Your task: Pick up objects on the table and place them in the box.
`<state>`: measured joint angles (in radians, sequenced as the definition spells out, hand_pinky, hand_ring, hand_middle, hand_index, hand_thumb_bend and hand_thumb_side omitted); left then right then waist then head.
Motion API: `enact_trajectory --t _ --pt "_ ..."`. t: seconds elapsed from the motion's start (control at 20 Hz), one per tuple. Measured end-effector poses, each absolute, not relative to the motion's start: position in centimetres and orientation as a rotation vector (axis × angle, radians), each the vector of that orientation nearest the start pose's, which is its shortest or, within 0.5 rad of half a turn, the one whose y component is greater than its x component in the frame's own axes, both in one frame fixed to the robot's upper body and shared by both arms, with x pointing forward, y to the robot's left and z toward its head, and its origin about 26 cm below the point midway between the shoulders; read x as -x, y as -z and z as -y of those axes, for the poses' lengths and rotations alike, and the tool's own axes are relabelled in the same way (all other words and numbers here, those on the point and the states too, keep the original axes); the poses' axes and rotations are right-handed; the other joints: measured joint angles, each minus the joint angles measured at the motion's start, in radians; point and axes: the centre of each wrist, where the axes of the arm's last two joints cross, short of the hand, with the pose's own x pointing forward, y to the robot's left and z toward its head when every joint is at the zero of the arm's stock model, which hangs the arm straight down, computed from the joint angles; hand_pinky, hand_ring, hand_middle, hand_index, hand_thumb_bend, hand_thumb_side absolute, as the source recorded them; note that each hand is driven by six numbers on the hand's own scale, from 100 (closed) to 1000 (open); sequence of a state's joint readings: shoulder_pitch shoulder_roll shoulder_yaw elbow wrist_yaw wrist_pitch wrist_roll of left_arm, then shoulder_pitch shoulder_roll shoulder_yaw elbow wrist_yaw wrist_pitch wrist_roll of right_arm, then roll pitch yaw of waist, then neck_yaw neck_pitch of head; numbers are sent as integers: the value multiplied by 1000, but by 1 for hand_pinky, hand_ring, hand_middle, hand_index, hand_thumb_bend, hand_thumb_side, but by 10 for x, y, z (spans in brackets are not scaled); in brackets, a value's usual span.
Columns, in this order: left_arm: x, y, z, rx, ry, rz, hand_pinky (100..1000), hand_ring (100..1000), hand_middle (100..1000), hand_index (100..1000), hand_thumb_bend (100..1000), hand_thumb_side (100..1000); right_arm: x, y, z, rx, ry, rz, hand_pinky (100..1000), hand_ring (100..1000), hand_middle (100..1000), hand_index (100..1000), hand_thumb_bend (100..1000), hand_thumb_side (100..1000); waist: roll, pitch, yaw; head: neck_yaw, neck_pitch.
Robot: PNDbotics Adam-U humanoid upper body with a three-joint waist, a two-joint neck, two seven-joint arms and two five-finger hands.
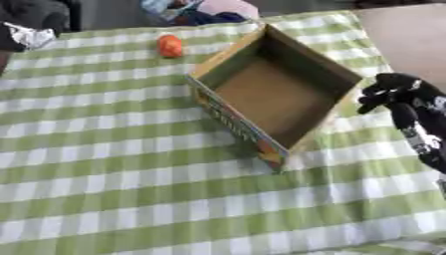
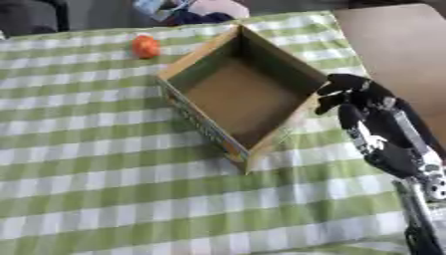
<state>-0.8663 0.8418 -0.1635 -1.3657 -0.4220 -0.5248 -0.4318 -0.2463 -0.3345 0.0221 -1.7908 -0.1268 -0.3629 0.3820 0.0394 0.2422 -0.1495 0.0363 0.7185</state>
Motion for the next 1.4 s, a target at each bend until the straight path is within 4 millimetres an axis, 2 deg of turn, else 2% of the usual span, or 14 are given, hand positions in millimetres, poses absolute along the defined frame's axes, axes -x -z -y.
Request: enact_trajectory --t 0.3,0.6,1.0,1.4 --pt "-442 -302 -345 1247 -2344 -2465 719 712 727 869 100 243 -322 -138 273 -200 -790 2274 779 612 694 867 100 560 7 3 -42 24 -2" --pt "-465 -280 -351 1459 -2337 -2482 711 693 719 867 100 242 -324 -142 267 -236 -827 2280 780 611 694 867 100 561 19 20 -103 53 -14" --pt "-478 -265 -364 1816 -2182 -2495 692 662 709 866 100 242 -327 -147 261 -269 -860 2285 781 611 693 867 100 564 37 55 -166 78 -29" --pt "-479 -255 -376 2051 -2074 -2489 676 647 708 865 100 246 -328 -151 258 -280 -882 2297 782 611 693 867 100 566 51 82 -201 97 -52"
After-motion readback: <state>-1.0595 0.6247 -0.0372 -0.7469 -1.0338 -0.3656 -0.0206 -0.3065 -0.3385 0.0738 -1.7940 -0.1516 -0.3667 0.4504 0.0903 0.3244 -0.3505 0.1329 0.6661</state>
